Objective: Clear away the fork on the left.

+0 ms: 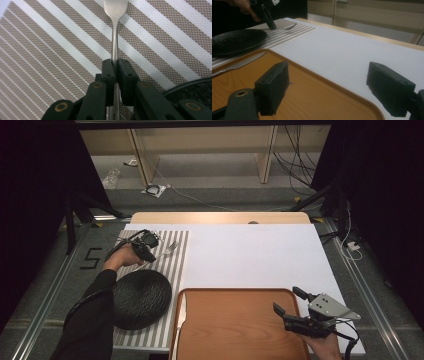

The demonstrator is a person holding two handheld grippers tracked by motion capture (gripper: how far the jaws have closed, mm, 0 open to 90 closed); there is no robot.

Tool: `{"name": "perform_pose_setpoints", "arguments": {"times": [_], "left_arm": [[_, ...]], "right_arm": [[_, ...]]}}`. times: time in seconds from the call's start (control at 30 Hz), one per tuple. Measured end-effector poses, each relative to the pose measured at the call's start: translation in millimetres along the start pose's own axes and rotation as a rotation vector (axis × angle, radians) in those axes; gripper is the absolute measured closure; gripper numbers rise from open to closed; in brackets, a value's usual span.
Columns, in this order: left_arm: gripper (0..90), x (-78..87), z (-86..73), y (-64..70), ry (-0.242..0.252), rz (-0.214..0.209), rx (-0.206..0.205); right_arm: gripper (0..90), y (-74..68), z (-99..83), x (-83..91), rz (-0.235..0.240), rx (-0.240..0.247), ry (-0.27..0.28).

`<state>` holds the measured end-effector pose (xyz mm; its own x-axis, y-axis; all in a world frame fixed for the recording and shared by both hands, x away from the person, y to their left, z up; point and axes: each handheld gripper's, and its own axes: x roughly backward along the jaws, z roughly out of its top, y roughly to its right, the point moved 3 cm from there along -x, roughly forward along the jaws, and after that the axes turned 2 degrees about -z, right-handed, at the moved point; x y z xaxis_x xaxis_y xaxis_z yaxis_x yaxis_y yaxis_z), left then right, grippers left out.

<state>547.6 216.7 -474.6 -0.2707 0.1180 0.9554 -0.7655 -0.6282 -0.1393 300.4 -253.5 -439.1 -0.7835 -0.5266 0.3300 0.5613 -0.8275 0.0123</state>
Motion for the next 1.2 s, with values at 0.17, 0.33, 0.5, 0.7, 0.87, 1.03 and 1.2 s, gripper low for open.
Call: {"name": "perform_pose_setpoints", "arguments": {"times": [0.17, 0.33, 0.5, 0.7, 0.87, 1.03, 1.2], "left_arm": [[83.5, 5.1, 0.4, -2.5, 0.022, 0.038, -0.013], [83.5, 13.3, 1.5, -1.9, 0.038, 0.071, -0.038], [83.5, 25.5, 2.5, 4.1, 0.058, 0.064, -0.026], [83.5, 41.4, 2.8, 14.2, 0.097, 0.041, -0.006], [83.5, 52.1, 3.9, 30.7, 0.117, 0.016, 0.008], [83.5, 60.7, 6.8, 59.2, 0.127, -0.012, -0.018], [83.5, 71.9, 8.9, 88.9, 0.167, -0.045, -0.047]], "right_arm": [[19.3, 0.2, -0.1, 0.0, 0.0, 0.001, 0.0], [19.3, 0.2, -0.1, 0.0, -0.001, -0.001, -0.001], [19.3, 0.1, -0.1, -0.1, 0.0, 0.001, -0.002], [19.3, 0.3, -0.2, -0.2, -0.001, -0.001, 0.0], [19.3, -0.4, -0.4, -0.2, -0.001, 0.002, -0.005], [19.3, -0.4, 0.0, 0.8, -0.004, 0.001, -0.006], [19.3, -0.3, -0.1, 0.9, -0.003, 0.003, -0.007]]}}
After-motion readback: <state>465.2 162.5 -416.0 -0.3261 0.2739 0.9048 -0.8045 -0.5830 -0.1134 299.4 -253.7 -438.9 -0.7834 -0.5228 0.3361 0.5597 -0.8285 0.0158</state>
